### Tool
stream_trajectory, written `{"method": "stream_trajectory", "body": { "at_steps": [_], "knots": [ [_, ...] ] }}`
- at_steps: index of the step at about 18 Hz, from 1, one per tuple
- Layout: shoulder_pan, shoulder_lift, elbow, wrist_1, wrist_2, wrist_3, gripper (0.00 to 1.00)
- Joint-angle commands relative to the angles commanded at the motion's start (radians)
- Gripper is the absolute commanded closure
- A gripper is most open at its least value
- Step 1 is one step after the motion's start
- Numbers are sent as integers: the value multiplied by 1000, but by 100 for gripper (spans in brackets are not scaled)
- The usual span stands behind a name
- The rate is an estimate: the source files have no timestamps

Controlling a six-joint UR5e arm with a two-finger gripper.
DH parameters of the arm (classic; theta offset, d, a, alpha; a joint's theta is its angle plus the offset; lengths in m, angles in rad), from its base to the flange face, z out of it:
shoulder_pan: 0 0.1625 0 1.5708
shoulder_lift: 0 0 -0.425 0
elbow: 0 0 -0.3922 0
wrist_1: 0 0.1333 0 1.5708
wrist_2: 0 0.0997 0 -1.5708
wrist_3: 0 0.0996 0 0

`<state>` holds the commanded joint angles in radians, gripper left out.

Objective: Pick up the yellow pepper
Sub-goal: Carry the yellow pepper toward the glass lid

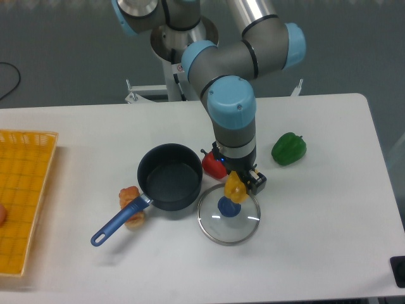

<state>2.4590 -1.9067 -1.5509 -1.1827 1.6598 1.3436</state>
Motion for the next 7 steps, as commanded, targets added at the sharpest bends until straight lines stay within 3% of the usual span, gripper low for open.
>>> {"method": "stream_trajectory", "body": {
  "at_steps": [7],
  "knots": [
    [-2,0,-8,0,-2,5,45]
  ]
}}
